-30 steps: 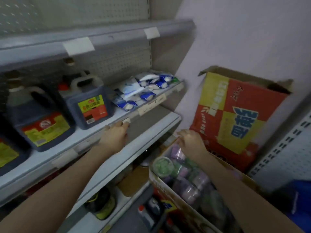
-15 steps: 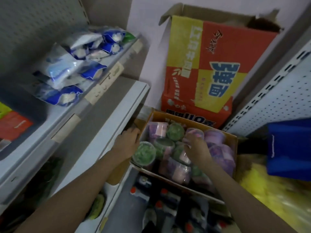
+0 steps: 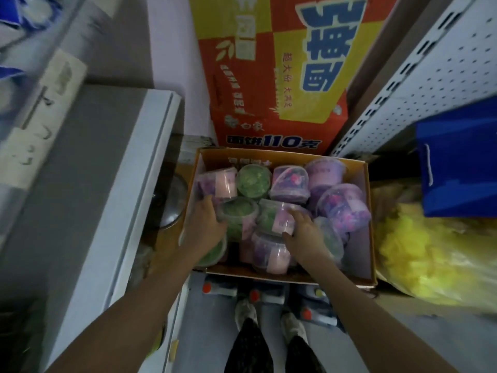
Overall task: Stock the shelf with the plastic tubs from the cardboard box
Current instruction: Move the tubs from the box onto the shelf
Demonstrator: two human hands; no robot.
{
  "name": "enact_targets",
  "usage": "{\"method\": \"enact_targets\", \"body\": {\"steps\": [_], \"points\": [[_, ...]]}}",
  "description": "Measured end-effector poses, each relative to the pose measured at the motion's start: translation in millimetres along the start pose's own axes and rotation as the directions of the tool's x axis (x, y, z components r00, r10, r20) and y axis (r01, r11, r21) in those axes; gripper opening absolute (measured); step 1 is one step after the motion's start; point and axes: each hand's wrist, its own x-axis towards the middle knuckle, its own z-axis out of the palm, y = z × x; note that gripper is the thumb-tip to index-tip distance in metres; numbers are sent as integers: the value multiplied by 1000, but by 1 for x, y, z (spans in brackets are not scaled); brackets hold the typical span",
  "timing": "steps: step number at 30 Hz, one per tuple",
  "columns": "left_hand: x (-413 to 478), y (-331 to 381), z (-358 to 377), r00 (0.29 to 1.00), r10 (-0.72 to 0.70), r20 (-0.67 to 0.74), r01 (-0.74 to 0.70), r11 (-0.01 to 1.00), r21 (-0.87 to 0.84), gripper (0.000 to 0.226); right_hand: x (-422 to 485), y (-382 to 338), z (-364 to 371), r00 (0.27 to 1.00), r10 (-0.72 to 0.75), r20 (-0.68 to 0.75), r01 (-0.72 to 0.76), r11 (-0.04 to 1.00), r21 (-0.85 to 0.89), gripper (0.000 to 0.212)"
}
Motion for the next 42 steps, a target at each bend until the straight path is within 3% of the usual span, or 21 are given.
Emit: {"method": "enact_targets", "body": {"steps": [7, 13, 22, 29, 35, 38, 42], "points": [[45, 1, 9, 980, -149, -132, 107, 952, -285, 74, 19, -3, 33, 984, 175, -23, -170, 973, 157, 87], [79, -5, 24, 943, -329, -45, 275, 851, -447, 123, 36, -2, 45, 965, 260, -24, -246, 937, 248, 99], [95, -9, 34, 941, -303, -149, 181, 826, -534, 107, 40, 0, 46, 955, 275, -107, -210, 888, 408, 87], [71, 9, 0, 940, -263, -215, 100, 820, -564, 103, 18, -2, 23, 966, 198, -165, -130, 927, 352, 86], [14, 40, -48, 913, -242, -328, -15, 784, -621, 103, -13, -19, -18, 974, 46, -222, 18, 960, 278, 89], [-26, 51, -76, 882, -246, -402, -65, 781, -621, 101, -31, -37, -43, 963, -16, -268, 85, 964, 251, 91], [-81, 58, -116, 806, -277, -523, -101, 807, -582, 101, -57, -66, -78, 926, -210, -314, 279, 941, 193, 85]]}}
